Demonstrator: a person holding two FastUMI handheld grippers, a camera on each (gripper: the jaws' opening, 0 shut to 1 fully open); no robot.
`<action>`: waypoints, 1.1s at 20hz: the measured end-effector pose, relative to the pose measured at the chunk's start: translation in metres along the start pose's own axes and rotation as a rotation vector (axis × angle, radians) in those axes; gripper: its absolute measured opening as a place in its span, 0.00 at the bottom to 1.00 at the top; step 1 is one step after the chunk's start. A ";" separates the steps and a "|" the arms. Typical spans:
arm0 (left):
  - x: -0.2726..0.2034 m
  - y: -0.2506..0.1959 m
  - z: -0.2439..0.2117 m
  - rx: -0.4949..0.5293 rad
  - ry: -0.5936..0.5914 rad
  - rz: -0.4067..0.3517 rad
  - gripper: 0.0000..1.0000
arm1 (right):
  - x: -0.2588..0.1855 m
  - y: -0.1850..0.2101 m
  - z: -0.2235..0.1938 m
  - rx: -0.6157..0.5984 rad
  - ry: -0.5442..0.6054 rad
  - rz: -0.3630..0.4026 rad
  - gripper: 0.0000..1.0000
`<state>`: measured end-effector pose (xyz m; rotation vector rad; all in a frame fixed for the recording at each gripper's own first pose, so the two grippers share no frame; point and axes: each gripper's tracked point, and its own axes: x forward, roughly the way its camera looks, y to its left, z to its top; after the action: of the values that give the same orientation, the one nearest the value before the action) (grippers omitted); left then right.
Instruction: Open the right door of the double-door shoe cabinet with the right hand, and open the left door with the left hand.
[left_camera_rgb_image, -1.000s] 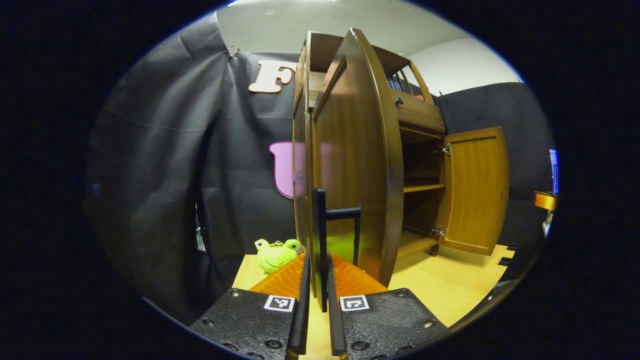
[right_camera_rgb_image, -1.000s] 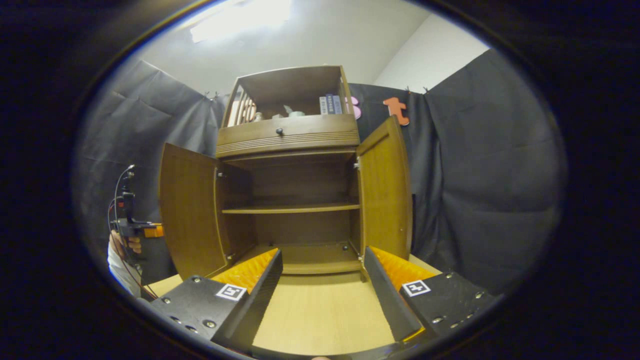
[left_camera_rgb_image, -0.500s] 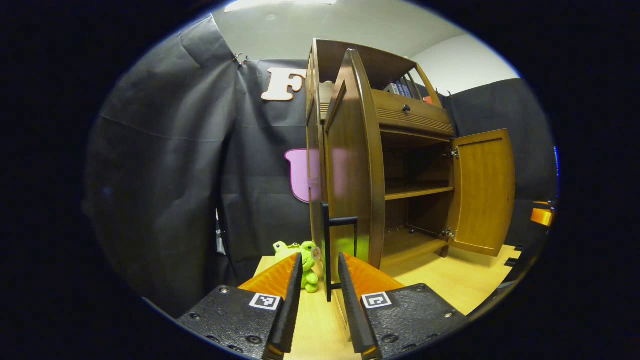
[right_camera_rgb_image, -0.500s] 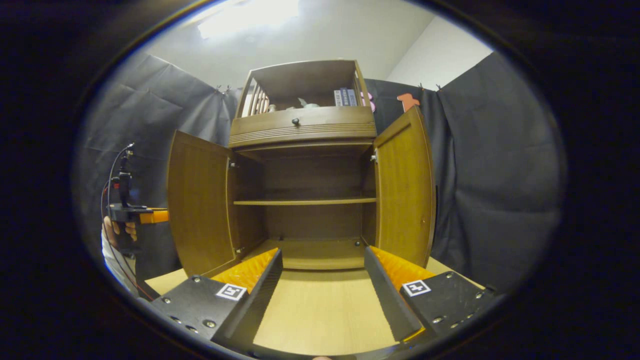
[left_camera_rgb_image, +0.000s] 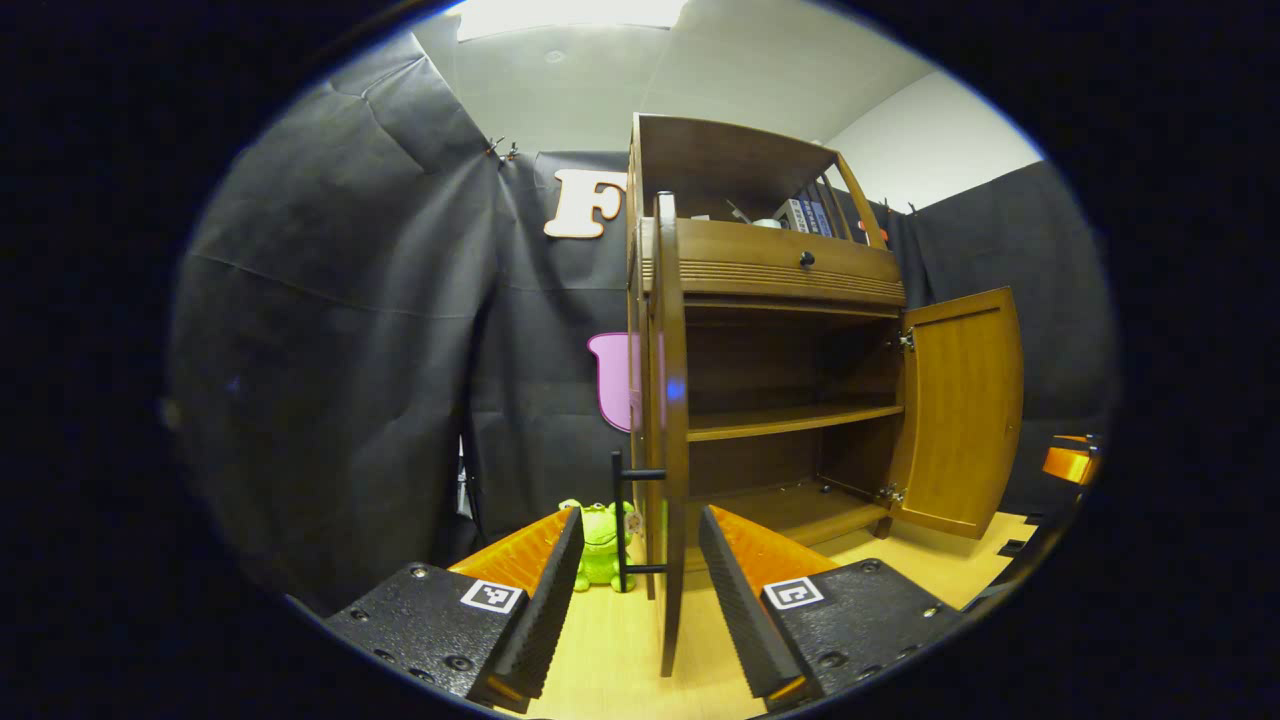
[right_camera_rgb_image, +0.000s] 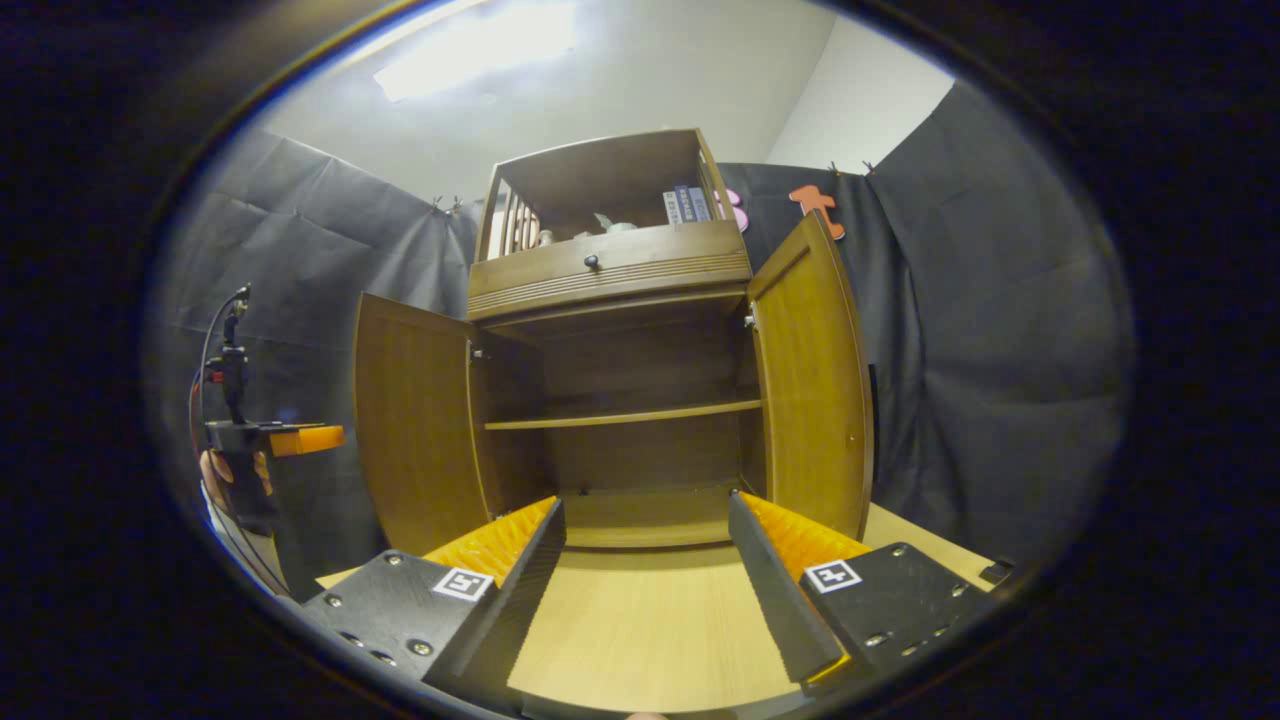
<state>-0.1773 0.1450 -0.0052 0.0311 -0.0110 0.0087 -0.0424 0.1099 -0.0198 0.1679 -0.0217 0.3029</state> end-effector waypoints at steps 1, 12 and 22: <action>-0.001 -0.008 0.000 -0.003 0.006 -0.011 0.77 | 0.002 -0.001 0.002 -0.004 -0.005 0.001 0.97; 0.018 -0.083 0.011 -0.016 0.003 -0.026 0.91 | 0.032 -0.018 0.021 -0.010 -0.030 -0.042 0.98; 0.078 -0.176 0.024 -0.032 -0.041 -0.073 0.98 | 0.057 -0.034 0.035 -0.054 -0.041 -0.080 0.97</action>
<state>-0.0982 -0.0305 0.0139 -0.0003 -0.0511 -0.0647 0.0226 0.0890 0.0115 0.1207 -0.0638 0.2184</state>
